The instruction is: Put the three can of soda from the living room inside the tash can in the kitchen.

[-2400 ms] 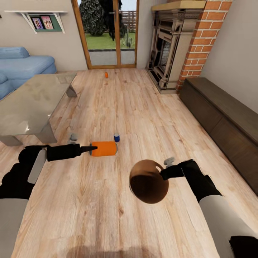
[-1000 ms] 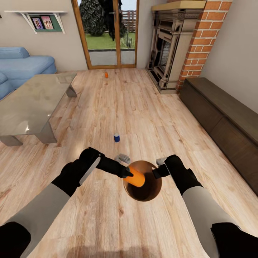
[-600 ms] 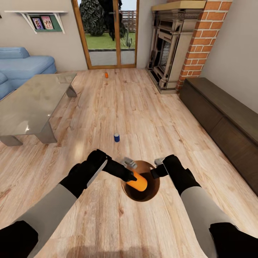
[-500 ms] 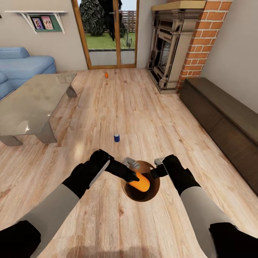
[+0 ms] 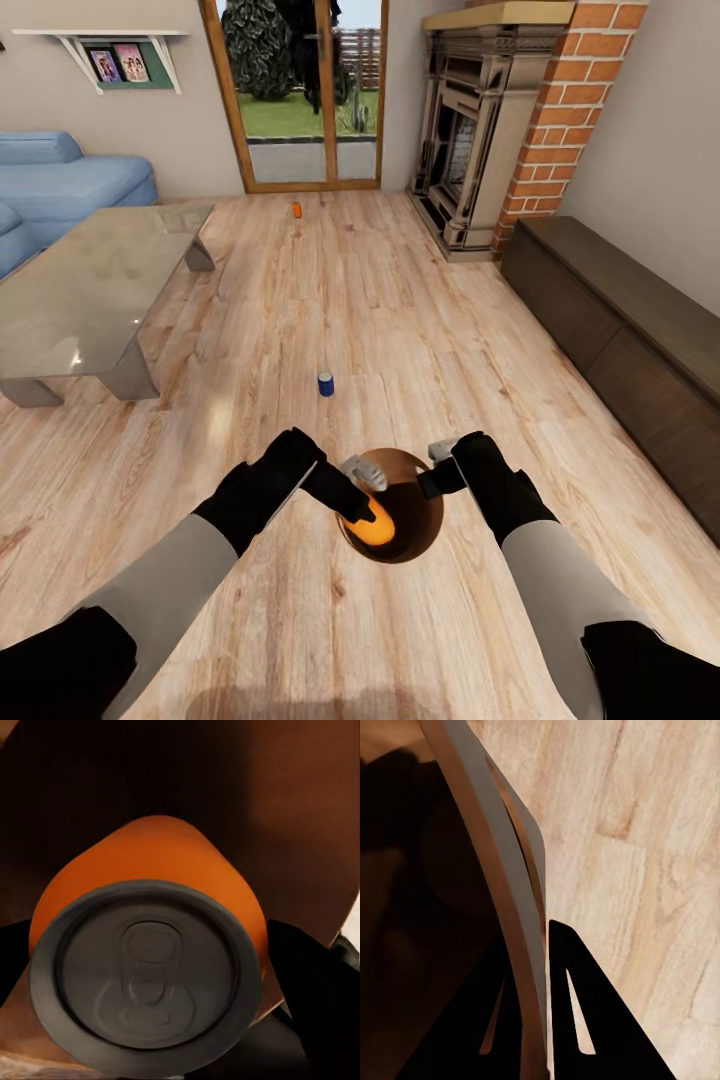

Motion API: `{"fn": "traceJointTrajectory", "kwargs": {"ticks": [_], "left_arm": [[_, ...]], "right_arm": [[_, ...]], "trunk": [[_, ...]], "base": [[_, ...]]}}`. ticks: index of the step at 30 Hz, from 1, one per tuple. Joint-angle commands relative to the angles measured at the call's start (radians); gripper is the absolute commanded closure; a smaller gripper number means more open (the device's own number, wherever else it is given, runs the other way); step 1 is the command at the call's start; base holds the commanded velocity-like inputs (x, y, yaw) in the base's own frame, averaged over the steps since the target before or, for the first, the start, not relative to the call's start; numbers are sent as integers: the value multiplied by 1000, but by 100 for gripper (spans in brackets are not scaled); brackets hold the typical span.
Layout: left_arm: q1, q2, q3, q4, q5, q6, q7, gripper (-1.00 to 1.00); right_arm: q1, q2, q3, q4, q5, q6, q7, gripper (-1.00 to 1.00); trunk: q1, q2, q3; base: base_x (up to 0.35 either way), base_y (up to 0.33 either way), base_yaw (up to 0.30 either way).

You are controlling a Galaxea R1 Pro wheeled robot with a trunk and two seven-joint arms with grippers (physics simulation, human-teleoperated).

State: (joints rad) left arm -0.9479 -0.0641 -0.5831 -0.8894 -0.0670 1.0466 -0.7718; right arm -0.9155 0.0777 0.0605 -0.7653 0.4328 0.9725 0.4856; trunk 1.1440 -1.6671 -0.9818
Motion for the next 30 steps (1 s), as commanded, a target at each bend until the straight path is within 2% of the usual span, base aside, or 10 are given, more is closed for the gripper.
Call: {"fn": "traceJointTrajectory", "kwargs": {"ticks": [1, 11, 12, 26, 30], "left_arm": [[0, -2, 0, 3, -8, 1, 0, 100], [0, -16, 2, 9, -25, 1, -1, 100], [0, -16, 2, 9, -25, 1, -1, -100], [2, -8, 5, -4, -19, 1, -4, -100], [2, 3, 9, -86, -13, 1, -18, -100]], "right_arm": [[0, 0, -1, 0, -22, 5, 7, 100], [0, 9, 1, 0, -21, 5, 8, 100], [0, 9, 2, 0, -21, 5, 8, 100], [0, 8, 2, 0, -20, 5, 8, 100], [0, 7, 0, 0, -21, 5, 7, 100]], "trunk": [[0, 0, 0], [0, 0, 0], [0, 0, 0], [0, 0, 0], [0, 0, 0]], "base": [[0, 0, 0], [0, 0, 0], [0, 0, 0], [0, 0, 0], [0, 0, 0]]}}
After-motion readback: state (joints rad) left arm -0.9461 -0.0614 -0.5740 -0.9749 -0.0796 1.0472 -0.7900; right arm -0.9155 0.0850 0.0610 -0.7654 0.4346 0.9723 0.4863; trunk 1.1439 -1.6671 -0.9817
